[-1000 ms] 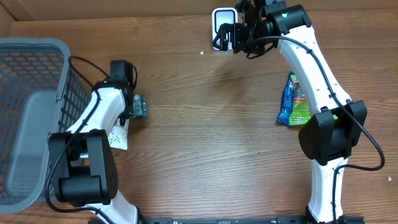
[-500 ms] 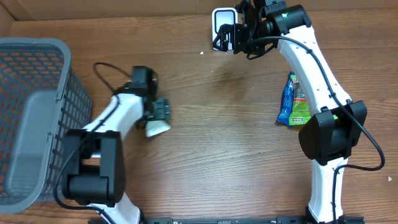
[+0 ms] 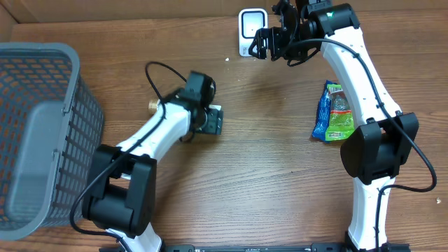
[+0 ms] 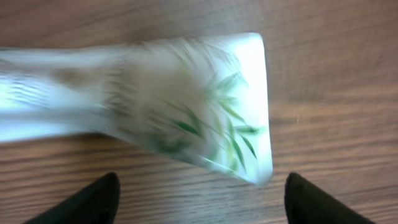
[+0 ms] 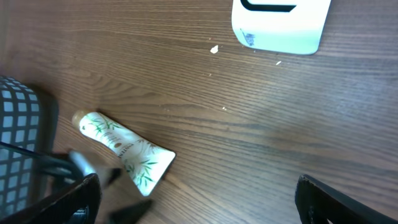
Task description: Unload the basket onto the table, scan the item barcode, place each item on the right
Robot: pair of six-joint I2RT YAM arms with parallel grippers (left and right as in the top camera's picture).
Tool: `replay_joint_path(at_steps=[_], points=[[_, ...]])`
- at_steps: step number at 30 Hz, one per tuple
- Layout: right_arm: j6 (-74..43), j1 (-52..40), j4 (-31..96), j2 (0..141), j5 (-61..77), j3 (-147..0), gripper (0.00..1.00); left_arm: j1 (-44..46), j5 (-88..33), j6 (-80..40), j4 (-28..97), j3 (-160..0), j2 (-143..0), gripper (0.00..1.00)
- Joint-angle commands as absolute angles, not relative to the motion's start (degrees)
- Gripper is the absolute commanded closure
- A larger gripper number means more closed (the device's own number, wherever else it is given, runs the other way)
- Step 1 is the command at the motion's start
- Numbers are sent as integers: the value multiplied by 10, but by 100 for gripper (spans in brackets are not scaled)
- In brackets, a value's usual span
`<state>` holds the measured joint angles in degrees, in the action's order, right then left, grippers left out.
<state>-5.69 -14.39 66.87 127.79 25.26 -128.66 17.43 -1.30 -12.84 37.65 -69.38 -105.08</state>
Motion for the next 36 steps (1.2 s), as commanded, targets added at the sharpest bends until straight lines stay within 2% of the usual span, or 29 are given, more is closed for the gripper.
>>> replay_joint_path(at_steps=[1,5,11,18,23,27,32,36], points=[[-17,-143,667,1273,256,-1290,0,144,-8,-140,433,-796,-1049,27],[23,-154,668,1273,256,-1290,0,114,-7,-144,543,-927,-1049,28],[118,-208,663,1278,256,-1285,0,68,-7,-170,703,-1149,-1049,24],[215,-301,638,1304,221,-1285,0,45,-9,-168,791,-1334,-1049,8],[275,-385,598,1357,181,-1285,1,17,-7,-168,799,-1367,-1049,1],[275,-420,558,1396,150,-1285,6,-19,-11,-192,806,-1366,-1049,0],[261,-425,519,1449,143,-1285,30,-44,-11,-197,813,-1366,-1049,0],[240,-416,507,1462,124,-1285,42,-44,-11,-197,814,-1366,-1049,0]])
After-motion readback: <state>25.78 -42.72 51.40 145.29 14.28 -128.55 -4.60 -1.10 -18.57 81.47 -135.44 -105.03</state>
